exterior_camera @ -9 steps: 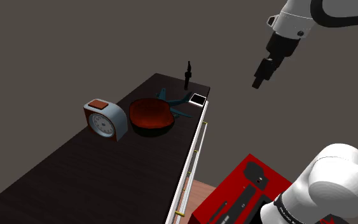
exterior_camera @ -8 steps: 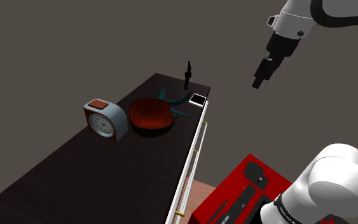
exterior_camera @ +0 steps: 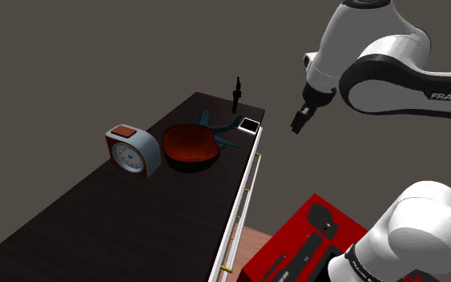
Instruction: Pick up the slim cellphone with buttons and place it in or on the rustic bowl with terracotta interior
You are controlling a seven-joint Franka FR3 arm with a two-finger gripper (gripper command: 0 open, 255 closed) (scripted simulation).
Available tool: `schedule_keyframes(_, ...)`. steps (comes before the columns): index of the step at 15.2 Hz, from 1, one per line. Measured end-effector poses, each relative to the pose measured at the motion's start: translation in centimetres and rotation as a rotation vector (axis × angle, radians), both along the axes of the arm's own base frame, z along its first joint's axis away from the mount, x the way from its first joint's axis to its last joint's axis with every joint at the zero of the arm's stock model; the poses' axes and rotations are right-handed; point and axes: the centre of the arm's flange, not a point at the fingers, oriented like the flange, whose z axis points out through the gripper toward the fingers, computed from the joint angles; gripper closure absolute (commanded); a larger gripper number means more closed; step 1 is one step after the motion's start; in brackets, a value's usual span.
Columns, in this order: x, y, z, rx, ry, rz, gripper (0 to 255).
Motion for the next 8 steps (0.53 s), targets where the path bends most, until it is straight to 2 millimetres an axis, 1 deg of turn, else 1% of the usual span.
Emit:
schedule_keyframes(1, 0.2, 0.5, -1.4, -0.041, -0.013, 0.01, 0)
schedule_keyframes(4, 2.0, 1.9, -5.8, -0.163, -0.051, 0.044, 0)
schedule_keyframes(5, 2.5, 2.2, -7.0, -0.204, -0.065, 0.055, 0)
schedule_keyframes(7, 3.6, 2.6, -10.1, -0.286, -0.09, 0.078, 0)
schedule_keyframes(8, 4.4, 3.0, -11.5, -0.326, -0.104, 0.09, 0)
